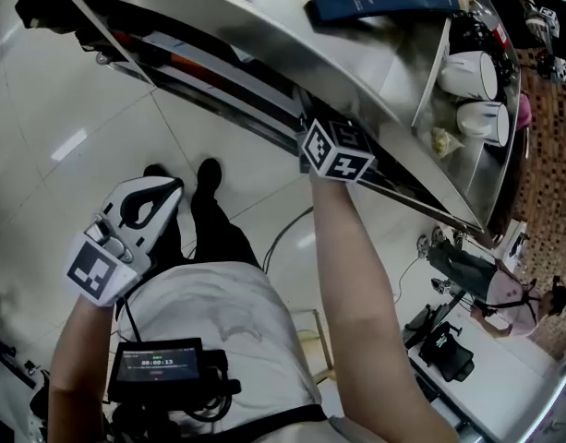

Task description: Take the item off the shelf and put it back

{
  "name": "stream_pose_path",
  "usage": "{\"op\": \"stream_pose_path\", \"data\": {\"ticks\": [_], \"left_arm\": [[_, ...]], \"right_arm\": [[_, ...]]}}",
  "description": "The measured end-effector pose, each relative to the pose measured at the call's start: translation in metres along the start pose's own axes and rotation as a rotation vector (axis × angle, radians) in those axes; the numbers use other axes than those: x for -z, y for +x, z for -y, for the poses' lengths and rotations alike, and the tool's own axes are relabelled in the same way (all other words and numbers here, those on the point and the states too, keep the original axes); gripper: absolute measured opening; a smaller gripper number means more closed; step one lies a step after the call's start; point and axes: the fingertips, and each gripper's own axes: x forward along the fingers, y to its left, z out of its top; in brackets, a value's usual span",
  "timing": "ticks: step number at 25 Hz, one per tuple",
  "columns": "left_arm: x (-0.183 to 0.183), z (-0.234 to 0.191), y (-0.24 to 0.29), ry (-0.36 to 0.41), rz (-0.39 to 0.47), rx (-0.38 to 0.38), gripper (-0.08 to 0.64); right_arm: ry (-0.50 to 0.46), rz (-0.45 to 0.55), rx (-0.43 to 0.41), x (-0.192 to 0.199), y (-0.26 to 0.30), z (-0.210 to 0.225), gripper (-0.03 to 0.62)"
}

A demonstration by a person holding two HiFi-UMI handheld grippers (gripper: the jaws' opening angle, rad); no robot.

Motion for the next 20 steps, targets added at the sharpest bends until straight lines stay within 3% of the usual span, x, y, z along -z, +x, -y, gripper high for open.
{"op": "stream_pose_path", "data": {"ticks": [11, 20], "left_arm": [[0.011, -0.003, 0.0, -0.039, 0.013, -0.012, 0.006], [0.008, -0.009, -0.006, -0.017, 0.016, -0.018, 0.006]], "right_arm": [[-0.004, -0.013, 0.036, 0.004, 0.018, 0.014, 0.295], [-0.025, -0.095, 0.045, 0.021, 0.026, 0.015, 0.322]]}}
